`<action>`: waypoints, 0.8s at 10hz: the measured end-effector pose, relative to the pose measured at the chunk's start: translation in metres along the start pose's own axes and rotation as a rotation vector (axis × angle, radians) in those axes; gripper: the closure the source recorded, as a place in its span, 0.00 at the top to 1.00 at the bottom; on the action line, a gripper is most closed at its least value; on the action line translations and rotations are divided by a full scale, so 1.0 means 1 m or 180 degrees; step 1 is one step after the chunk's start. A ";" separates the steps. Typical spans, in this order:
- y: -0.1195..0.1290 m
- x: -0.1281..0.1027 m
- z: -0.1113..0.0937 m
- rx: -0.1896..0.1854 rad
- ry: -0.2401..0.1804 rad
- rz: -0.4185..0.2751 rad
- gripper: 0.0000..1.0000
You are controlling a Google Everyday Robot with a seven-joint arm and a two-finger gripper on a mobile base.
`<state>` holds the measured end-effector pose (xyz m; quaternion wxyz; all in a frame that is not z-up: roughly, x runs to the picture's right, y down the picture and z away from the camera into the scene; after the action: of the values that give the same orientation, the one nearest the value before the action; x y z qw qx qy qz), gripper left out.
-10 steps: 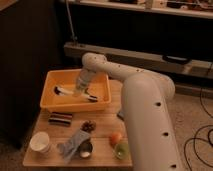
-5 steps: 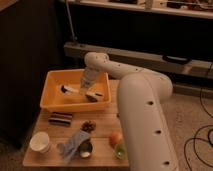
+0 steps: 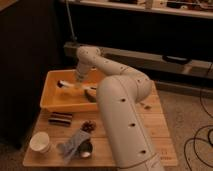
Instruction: Wipe tray with brush
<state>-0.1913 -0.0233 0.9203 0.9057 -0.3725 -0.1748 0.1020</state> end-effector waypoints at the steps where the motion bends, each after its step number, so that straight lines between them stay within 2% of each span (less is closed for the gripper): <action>1: 0.001 -0.009 0.002 -0.0007 -0.0015 -0.0044 0.00; 2: 0.005 -0.014 0.005 -0.0031 -0.0019 -0.0082 0.00; 4: 0.022 -0.028 0.008 -0.0065 -0.0113 -0.0170 0.00; 8: 0.065 -0.017 -0.001 -0.0137 -0.0319 -0.0260 0.00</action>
<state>-0.2099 0.0166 0.8692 0.8910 -0.3788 -0.2372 0.0797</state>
